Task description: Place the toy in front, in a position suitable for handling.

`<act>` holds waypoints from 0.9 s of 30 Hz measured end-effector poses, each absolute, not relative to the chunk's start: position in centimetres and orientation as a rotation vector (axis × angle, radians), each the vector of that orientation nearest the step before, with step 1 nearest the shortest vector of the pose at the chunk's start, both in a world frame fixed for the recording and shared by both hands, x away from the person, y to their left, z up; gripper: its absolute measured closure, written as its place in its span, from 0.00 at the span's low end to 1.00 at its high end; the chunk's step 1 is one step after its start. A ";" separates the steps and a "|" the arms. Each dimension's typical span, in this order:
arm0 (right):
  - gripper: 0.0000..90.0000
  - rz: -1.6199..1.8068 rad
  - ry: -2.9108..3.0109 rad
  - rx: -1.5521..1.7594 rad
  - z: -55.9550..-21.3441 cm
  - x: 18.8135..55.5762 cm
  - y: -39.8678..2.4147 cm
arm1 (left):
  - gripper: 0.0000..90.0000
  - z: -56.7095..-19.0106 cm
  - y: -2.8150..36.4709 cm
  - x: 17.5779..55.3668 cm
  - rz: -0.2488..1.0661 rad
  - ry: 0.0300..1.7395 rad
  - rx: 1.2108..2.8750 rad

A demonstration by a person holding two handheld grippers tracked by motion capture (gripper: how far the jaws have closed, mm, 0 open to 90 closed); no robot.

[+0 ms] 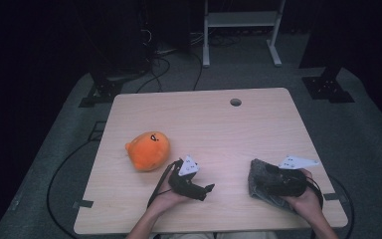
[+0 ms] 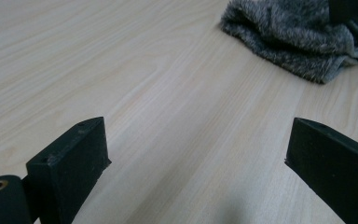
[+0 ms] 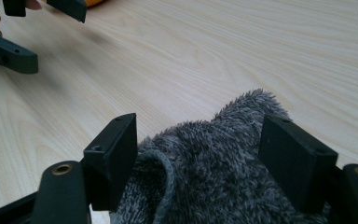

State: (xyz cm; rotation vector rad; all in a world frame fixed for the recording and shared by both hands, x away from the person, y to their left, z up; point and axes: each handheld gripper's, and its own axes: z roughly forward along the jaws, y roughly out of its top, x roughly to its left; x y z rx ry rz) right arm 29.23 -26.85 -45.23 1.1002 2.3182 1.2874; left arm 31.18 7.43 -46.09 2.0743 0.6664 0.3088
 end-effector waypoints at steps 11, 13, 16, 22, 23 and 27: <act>0.30 1.289 2.321 1.070 -45.0 29.0 -26.2 | 0.06 -43.3 9.7 31.3 0.380 0.660 2.002; 0.30 1.289 2.319 1.067 -44.9 28.9 -26.0 | 0.06 -42.9 10.0 31.4 0.385 0.663 1.987; 0.30 1.288 2.318 1.071 -45.0 29.0 -25.8 | 0.06 -41.6 11.1 31.5 0.417 0.662 1.952; 0.30 1.289 2.321 1.070 -45.0 29.0 -25.7 | 0.05 -40.4 12.5 31.5 0.461 0.671 1.916; 0.30 1.289 2.321 1.071 -45.0 29.0 -25.7 | 0.05 -40.4 12.5 31.5 0.461 0.671 1.916; 0.30 1.291 2.319 1.070 -44.9 29.0 -25.8 | 0.05 -39.8 13.3 31.6 0.488 0.676 1.900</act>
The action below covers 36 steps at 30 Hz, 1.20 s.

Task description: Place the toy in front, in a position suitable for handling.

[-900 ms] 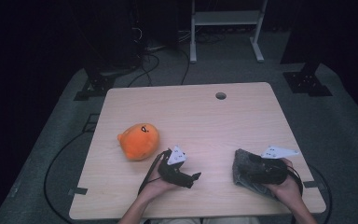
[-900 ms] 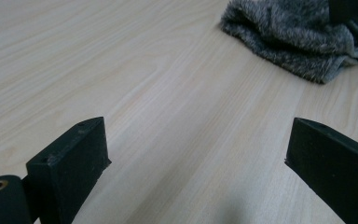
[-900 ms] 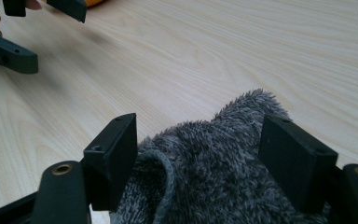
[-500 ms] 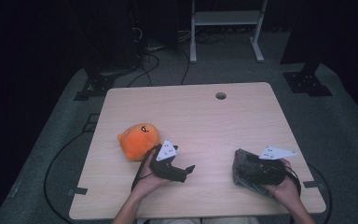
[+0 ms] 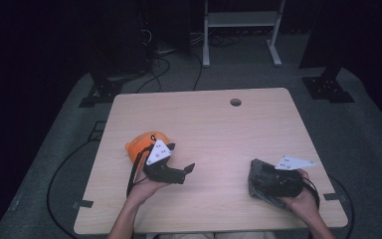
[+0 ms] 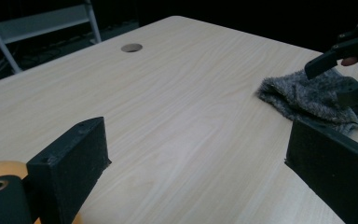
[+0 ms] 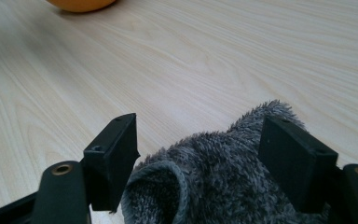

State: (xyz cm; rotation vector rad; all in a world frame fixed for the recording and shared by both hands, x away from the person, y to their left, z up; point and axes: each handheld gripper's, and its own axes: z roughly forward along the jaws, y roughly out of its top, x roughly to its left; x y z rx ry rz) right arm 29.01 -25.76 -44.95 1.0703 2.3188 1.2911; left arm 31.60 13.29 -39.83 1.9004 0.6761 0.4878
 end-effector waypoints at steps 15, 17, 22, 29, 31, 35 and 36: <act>0.30 1.295 2.320 1.074 -45.0 29.0 -25.7 | 0.05 -38.4 16.8 32.1 0.565 0.738 1.833; 0.30 1.294 2.321 1.068 -45.0 29.0 -25.7 | 0.05 -38.3 17.2 32.2 0.571 0.747 1.826; 0.30 1.302 2.319 1.075 -45.0 29.1 -25.8 | 0.05 -38.2 18.2 32.3 0.586 0.767 1.811; 0.30 1.305 2.320 1.070 -45.0 28.9 -25.7 | 0.05 -38.1 19.3 32.4 0.612 0.789 1.799; 0.30 1.303 2.321 1.070 -45.0 28.9 -25.7 | 0.05 -38.1 19.6 32.5 0.619 0.796 1.802; 0.30 1.306 2.318 1.069 -44.9 28.9 -25.7 | 0.05 -38.2 20.2 32.6 0.637 0.811 1.800; 0.30 1.308 2.318 1.071 -44.9 28.9 -25.8 | 0.05 -38.2 20.2 32.6 0.637 0.811 1.800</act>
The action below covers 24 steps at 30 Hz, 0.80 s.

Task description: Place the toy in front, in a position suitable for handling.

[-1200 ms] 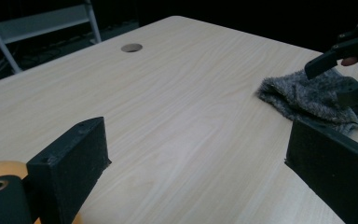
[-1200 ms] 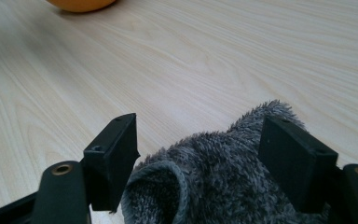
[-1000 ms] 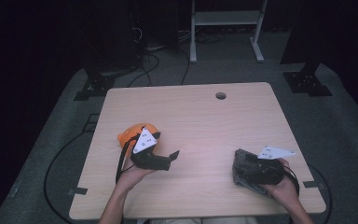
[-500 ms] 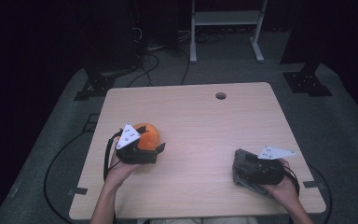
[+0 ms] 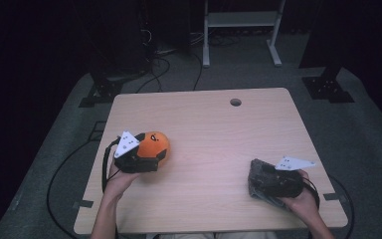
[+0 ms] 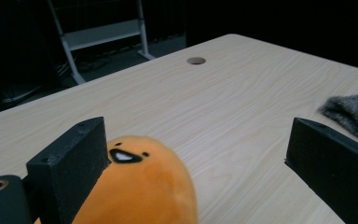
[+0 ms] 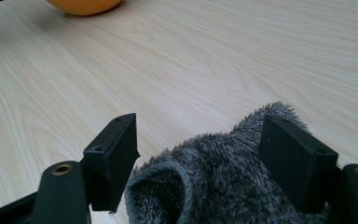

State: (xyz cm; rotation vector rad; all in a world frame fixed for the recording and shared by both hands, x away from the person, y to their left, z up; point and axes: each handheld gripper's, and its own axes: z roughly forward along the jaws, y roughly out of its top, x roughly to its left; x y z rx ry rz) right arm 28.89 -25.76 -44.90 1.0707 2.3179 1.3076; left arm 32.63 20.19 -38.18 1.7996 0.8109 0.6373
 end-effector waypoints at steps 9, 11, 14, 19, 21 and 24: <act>0.30 1.309 2.318 1.069 -44.9 28.9 -25.8 | 0.05 -39.0 21.6 33.2 0.668 0.856 1.811; 0.30 1.307 2.318 1.074 -45.0 28.9 -25.8 | 0.05 -39.1 21.7 33.2 0.667 0.861 1.809; 0.30 1.304 2.322 1.068 -45.0 28.9 -25.8 | 0.05 -39.3 22.0 33.4 0.682 0.877 1.812; 0.30 1.307 2.320 1.073 -45.0 28.8 -25.8 | 0.06 -39.7 22.4 33.7 0.703 0.899 1.822; 0.30 1.304 2.324 1.071 -45.0 28.8 -25.7 | 0.06 -40.1 22.5 33.9 0.714 0.912 1.838; 0.30 1.304 2.323 1.064 -44.9 28.7 -25.7 | 0.06 -40.4 22.5 34.1 0.719 0.923 1.859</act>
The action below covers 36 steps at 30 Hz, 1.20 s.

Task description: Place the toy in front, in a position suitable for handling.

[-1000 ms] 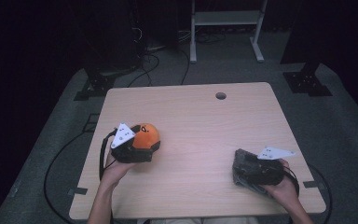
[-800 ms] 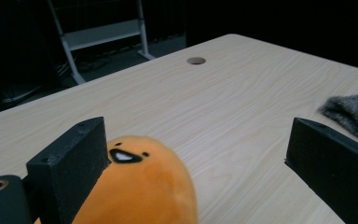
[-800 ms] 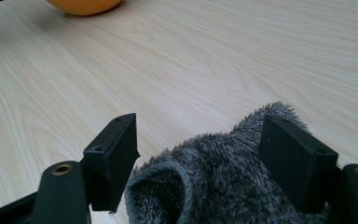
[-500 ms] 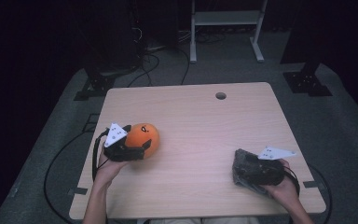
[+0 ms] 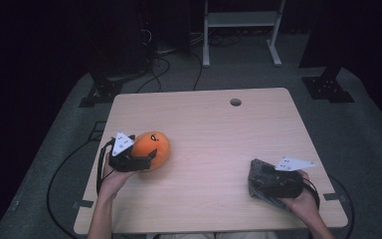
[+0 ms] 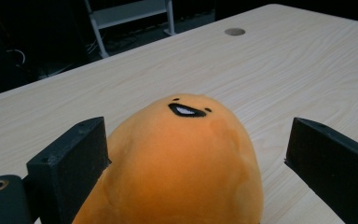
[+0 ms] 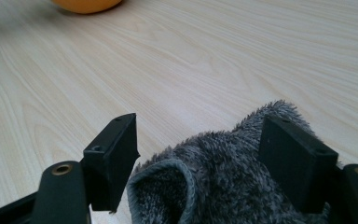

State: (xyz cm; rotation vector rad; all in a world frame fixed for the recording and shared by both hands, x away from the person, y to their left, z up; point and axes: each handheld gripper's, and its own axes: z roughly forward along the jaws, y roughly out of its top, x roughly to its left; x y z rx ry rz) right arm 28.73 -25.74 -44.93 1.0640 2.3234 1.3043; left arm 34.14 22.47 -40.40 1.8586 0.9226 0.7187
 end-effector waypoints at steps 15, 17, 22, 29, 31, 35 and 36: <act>0.30 1.308 2.328 1.067 -45.0 28.7 -25.7 | 0.07 -41.6 22.9 34.8 0.720 0.946 1.892; 0.30 1.310 2.328 1.062 -45.0 28.6 -25.7 | 0.07 -42.2 23.0 35.1 0.713 0.958 1.911; 0.30 1.314 2.323 1.062 -44.9 28.6 -25.8 | 0.11 -42.9 23.0 35.2 0.715 0.960 1.921; 0.30 1.315 2.326 1.058 -44.9 28.5 -25.7 | 0.15 -43.5 23.1 35.3 0.703 1.011 1.894; 0.30 1.315 2.326 1.060 -44.9 28.5 -25.7 | 0.16 -43.5 23.1 35.3 0.698 1.012 1.891; 0.30 1.311 2.330 1.055 -44.9 28.5 -25.6 | 0.29 -43.7 23.0 35.2 0.716 1.003 1.897; 0.30 1.311 2.330 1.055 -44.9 28.5 -25.6 | 0.29 -43.8 23.0 35.2 0.723 1.003 1.901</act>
